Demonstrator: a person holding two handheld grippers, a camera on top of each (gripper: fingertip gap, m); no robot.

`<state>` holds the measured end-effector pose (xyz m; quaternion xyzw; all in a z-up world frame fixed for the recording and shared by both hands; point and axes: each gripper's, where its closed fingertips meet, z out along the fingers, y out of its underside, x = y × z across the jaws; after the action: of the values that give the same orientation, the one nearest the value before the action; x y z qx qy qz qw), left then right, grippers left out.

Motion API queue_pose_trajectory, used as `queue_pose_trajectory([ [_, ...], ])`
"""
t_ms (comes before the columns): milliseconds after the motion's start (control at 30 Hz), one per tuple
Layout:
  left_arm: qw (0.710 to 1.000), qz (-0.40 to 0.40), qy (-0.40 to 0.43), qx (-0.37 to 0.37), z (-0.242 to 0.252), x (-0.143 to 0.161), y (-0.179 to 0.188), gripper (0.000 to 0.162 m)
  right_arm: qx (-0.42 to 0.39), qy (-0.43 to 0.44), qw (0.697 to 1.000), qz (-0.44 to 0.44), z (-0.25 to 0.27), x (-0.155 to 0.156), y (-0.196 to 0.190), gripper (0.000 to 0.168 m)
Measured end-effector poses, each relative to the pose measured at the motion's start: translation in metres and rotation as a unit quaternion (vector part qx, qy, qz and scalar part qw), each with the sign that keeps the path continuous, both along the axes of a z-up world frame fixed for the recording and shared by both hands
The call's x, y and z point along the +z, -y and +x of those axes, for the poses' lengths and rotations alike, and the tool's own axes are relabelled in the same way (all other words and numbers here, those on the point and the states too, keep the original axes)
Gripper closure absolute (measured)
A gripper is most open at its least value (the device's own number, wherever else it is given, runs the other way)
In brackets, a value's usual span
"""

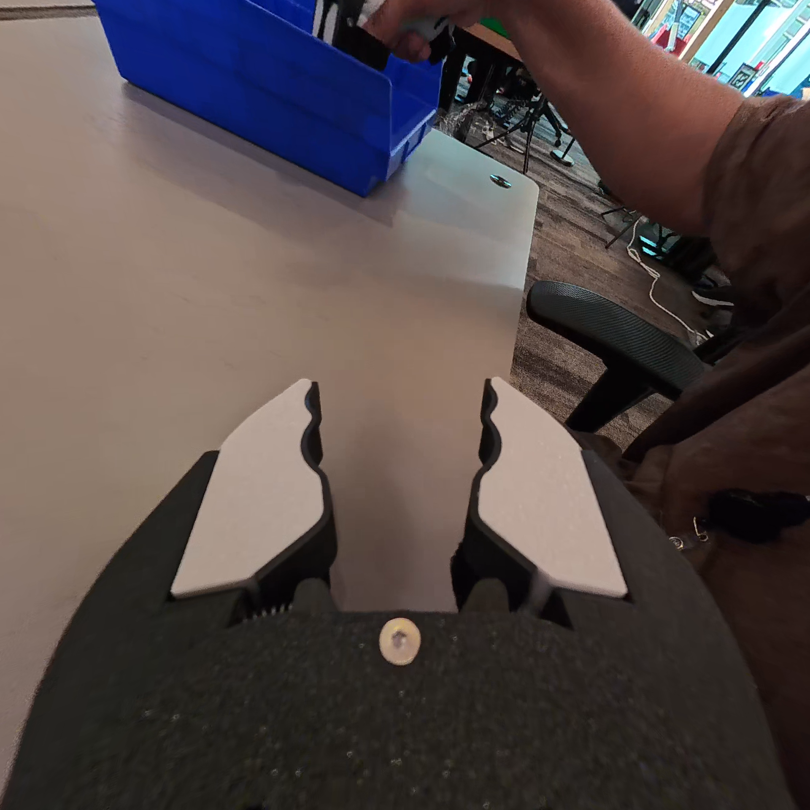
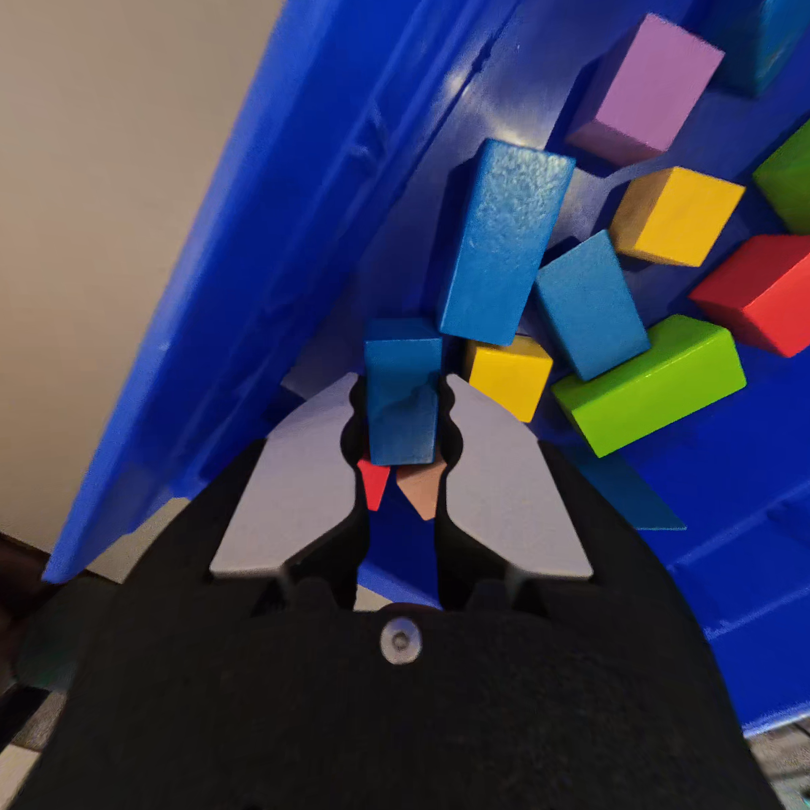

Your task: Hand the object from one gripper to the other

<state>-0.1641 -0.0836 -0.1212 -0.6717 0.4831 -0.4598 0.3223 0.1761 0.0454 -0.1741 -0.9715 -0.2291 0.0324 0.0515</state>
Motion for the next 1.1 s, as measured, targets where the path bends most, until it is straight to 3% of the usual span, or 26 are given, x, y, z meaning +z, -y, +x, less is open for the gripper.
queue_pose_trajectory([
  [300, 1.0, 0.01, 0.001, 0.002, 0.0, 0.001, 0.001, 0.091, -0.009, 0.021, 1.0, 0.017, 0.004, 0.003, -0.003, 0.132],
  [333, 1.0, 0.011, 0.003, 0.006, -0.002, 0.002, 0.0, 0.09, -0.017, 0.015, 0.999, 0.04, 0.005, 0.013, -0.003, 0.122],
  [433, 0.999, 0.023, 0.001, 0.024, -0.011, 0.003, -0.005, 0.09, -0.074, -0.033, 0.979, 0.188, 0.003, 0.072, -0.001, 0.121],
  [500, 0.998, 0.042, -0.006, 0.041, -0.018, 0.002, -0.011, 0.087, -0.115, -0.088, 0.938, 0.314, -0.004, 0.115, 0.012, 0.122],
  [600, 0.995, 0.08, -0.018, 0.057, -0.025, 0.001, -0.018, 0.085, -0.175, -0.19, 0.834, 0.487, -0.025, 0.153, 0.044, 0.124],
  [667, 0.994, 0.094, -0.019, 0.059, -0.026, 0.002, -0.019, 0.085, -0.211, -0.246, 0.756, 0.568, -0.043, 0.151, 0.072, 0.123],
  [733, 0.994, 0.09, -0.024, 0.053, -0.025, -0.001, -0.017, 0.085, -0.23, -0.279, 0.708, 0.607, -0.066, 0.134, 0.096, 0.122],
  [867, 0.997, 0.046, -0.044, 0.036, -0.028, -0.01, -0.013, 0.088, -0.211, -0.231, 0.729, 0.609, -0.099, 0.091, 0.116, 0.121],
  [1033, 0.995, 0.056, -0.069, 0.047, -0.057, 0.024, -0.032, 0.093, -0.119, -0.206, 0.758, 0.607, -0.124, 0.096, 0.115, 0.12],
  [1100, 0.983, 0.069, -0.148, 0.079, -0.096, 0.036, -0.059, 0.094, -0.11, -0.19, 0.772, 0.597, -0.127, 0.088, 0.117, 0.12],
])
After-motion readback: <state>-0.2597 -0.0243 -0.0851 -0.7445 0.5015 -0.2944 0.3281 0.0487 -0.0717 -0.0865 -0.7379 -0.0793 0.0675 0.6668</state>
